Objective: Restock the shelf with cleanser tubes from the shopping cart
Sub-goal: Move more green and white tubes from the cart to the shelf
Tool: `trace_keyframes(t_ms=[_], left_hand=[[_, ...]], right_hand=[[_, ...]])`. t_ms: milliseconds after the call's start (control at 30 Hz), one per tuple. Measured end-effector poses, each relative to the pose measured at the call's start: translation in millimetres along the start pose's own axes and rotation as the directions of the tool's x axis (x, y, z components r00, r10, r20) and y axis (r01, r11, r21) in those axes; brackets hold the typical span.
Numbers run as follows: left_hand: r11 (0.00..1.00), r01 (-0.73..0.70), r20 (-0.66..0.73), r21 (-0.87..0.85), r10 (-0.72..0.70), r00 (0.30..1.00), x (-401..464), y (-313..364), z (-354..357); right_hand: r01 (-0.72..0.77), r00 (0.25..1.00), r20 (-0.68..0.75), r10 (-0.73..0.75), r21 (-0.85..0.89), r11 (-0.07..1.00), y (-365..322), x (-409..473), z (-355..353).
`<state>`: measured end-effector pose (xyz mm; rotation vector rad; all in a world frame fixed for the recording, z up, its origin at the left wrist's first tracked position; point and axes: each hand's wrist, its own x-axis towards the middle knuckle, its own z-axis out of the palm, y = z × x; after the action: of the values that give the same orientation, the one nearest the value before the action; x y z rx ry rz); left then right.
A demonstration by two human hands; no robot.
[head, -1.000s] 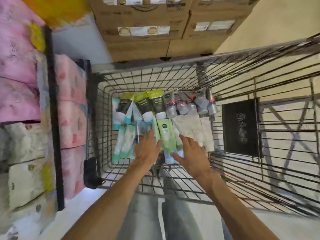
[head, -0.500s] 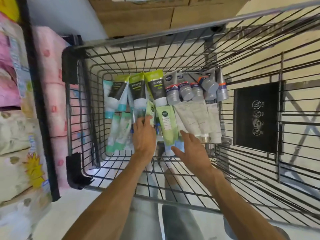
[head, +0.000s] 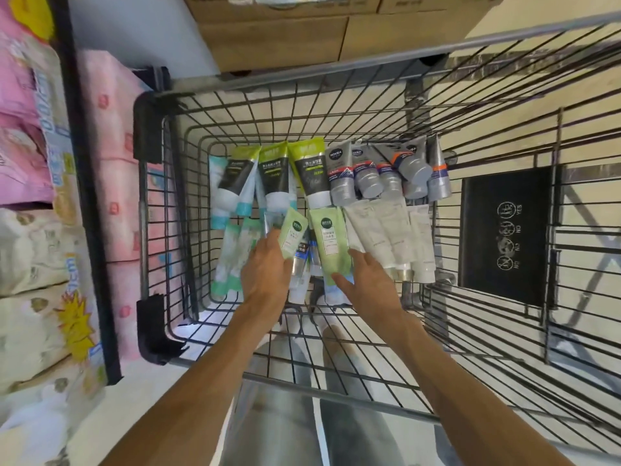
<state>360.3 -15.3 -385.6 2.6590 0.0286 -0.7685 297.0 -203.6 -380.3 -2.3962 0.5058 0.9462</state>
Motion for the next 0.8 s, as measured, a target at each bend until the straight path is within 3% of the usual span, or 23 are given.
trace_keyframes(t_ms=[433, 600, 800], left_hand=[[0.969, 0.136, 0.025, -0.208, -0.134, 0.991, -25.0, -38.5, -25.8], [0.941, 0.177, 0.037, -0.287, -0.173, 0.984, -24.2, -43.6, -30.8], [0.907, 0.174, 0.039, -0.383, -0.173, 0.984, -37.4, -40.4, -51.8]], right_hand=[[-0.153, 0.946, -0.276, 0.172, 0.089, 0.984, -43.6, 34.2, 37.1], [-0.25, 0.967, -0.008, 0.255, 0.17, 0.953, -38.1, 40.0, 28.8], [-0.19, 0.982, 0.072, 0.176, 0.378, 0.906, -39.9, 4.4, 2.2]])
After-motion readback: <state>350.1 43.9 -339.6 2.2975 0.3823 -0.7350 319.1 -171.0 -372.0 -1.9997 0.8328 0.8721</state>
